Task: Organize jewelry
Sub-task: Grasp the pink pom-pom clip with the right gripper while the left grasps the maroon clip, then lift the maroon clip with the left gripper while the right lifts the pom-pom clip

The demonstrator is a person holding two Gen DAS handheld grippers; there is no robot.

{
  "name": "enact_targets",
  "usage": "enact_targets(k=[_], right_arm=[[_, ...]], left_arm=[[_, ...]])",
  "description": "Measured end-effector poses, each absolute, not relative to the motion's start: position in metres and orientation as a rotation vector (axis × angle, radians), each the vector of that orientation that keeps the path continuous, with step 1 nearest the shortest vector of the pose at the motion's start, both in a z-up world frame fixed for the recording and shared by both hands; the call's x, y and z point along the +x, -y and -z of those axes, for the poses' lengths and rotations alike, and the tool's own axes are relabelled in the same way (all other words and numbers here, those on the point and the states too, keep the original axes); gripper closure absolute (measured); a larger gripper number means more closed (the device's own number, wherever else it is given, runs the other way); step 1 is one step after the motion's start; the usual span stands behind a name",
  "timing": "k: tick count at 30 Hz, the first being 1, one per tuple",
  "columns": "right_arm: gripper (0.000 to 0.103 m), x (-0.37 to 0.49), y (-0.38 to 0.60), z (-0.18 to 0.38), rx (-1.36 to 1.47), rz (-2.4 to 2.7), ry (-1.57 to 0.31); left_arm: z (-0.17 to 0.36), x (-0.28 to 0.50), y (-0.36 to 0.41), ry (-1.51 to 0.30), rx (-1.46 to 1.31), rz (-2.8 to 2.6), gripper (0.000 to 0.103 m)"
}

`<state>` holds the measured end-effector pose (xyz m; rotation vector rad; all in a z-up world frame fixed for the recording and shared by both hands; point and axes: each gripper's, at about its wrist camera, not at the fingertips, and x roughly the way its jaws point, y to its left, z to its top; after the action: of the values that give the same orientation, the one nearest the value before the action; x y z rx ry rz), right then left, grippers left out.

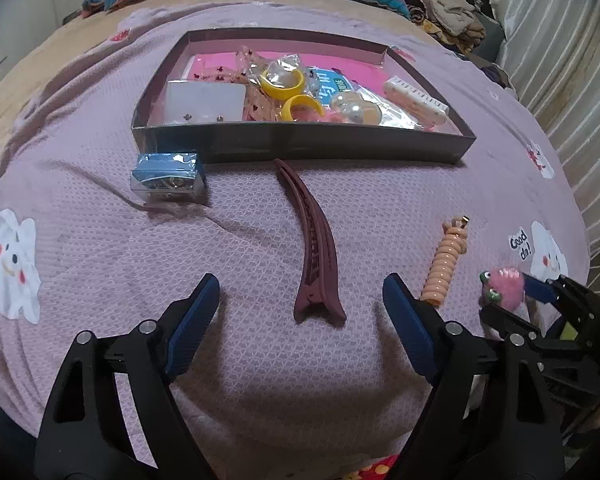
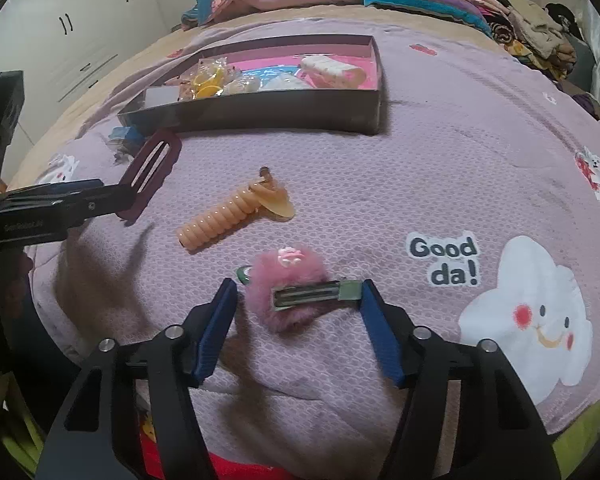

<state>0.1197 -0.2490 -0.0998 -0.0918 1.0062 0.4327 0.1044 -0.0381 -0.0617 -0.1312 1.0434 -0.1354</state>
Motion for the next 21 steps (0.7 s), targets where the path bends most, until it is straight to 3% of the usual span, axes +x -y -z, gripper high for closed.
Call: enact_targets(k=[6, 7, 13, 18, 21], right_arm=[[0.05, 0.119, 0.244, 0.099, -0.089, -0.454, -0.994], [0.061, 0.119, 0.242, 0.098, -0.087, -0.46, -0.993], [0.061, 0.118, 0.238, 0.095, -0.084, -0.487, -0.985], [0.061, 0.117, 0.241, 0.09, -0.068, -0.491, -0.969], [0.061, 0.118, 0.244, 0.085, -0.056, -0.492, -0.962]], left_arm=[[0.064, 0.11, 0.041, -1.053, -0.136, 0.138, 0.03], [0.065, 0.11, 0.042, -1.055, -0.135, 0.139, 0.032], [0.069, 0.115, 0.049, -1.077, -0.129, 0.158, 0.056], [0.07, 0.116, 0.055, -1.086, -0.111, 0.179, 0.084], [0.068, 0.115, 0.055, -1.086, -0.114, 0.186, 0.09]])
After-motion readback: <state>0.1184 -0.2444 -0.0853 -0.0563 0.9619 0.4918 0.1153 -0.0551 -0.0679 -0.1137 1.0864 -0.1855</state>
